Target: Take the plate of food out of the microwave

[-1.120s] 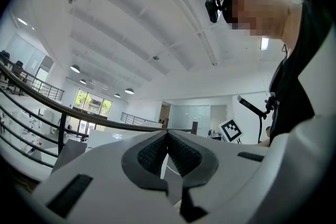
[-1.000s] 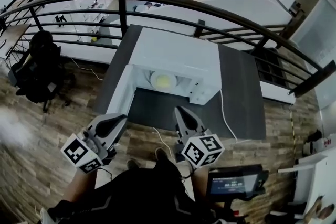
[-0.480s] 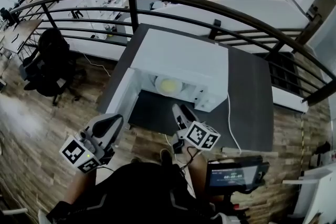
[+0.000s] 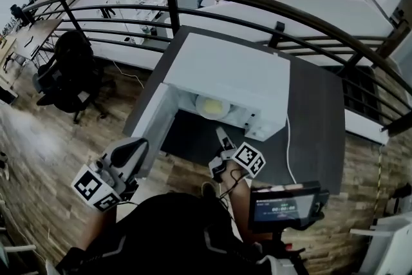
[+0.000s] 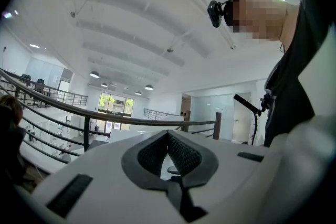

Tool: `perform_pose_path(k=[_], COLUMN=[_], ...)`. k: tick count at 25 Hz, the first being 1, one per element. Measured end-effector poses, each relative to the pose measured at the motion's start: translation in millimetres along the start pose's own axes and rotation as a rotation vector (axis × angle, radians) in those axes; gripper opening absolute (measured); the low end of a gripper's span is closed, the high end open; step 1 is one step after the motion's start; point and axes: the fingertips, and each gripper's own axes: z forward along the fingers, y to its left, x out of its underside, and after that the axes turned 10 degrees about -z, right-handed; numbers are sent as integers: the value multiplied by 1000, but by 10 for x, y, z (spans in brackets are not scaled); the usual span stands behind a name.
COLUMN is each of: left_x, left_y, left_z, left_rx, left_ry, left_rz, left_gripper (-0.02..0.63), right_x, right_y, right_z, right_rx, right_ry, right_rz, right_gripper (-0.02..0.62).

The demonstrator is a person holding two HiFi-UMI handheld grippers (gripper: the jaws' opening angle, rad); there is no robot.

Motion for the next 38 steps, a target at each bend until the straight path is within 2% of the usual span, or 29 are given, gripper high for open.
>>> perform_pose_path(k=[6, 8, 13, 24, 31, 32, 35, 38], left_x=[-52, -42, -11, 17, 64, 72, 93, 81], left_y=[186, 207, 238, 260, 316, 321, 338, 332], left_z=[-43, -60, -128, -244, -254, -252, -254, -265], left_rx=[-105, -123, -149, -239, -273, -275, -282, -286], left_ry=[-35, -34, -20, -4, 5, 5, 6, 3], left_rz=[13, 4, 6, 8, 0, -1, -4, -1], left_gripper=[3, 3, 3, 3, 3, 3, 3, 3], right_x=[66, 105, 211, 184, 149, 140, 122, 127], right_y=[-386, -465, -573, -863, -927, -952, -1006, -1014], right_z=[296, 377, 587, 905, 1068, 1083, 1112, 1141], right_rx=[3, -5, 18, 70, 85, 90, 102, 98], right_ry=[-5, -2, 20, 3, -13, -17, -42, -49], right_rz=[161, 207, 288, 430, 476, 477, 504, 511], right_gripper=[248, 284, 285, 284, 283, 280, 165, 164])
